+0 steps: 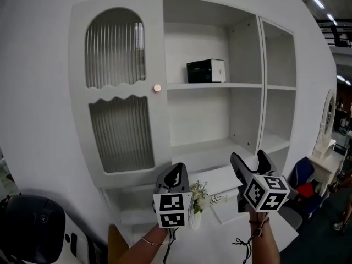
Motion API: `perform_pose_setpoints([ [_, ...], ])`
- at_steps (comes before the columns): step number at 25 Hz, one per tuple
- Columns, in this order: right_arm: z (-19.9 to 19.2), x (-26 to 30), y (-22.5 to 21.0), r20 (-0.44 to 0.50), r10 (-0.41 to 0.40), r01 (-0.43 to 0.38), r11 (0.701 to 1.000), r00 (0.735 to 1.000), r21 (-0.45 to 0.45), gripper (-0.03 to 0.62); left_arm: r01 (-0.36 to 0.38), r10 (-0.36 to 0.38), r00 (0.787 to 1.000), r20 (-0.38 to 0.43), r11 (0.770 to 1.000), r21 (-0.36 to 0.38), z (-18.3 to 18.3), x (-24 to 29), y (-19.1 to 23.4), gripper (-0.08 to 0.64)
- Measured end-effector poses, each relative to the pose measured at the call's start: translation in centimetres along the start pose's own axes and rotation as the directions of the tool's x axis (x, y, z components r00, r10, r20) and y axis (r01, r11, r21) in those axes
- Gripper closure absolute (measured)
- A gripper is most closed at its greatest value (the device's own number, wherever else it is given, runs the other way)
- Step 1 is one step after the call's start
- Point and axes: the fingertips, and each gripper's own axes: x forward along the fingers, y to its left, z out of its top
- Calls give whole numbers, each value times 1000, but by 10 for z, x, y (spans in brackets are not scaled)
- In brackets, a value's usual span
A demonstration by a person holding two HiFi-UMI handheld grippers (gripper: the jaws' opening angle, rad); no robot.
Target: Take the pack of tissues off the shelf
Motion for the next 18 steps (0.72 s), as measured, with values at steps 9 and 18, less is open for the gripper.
perform_pose_setpoints([
  [9,55,50,9,29,79,-77,994,996,-78,163,-33,32,998,55,999,18,47,30,8,545],
  [18,99,91,5,58,132,-131,991,989,-25,163,-78,77,993,94,997,16,92,54,11,545],
])
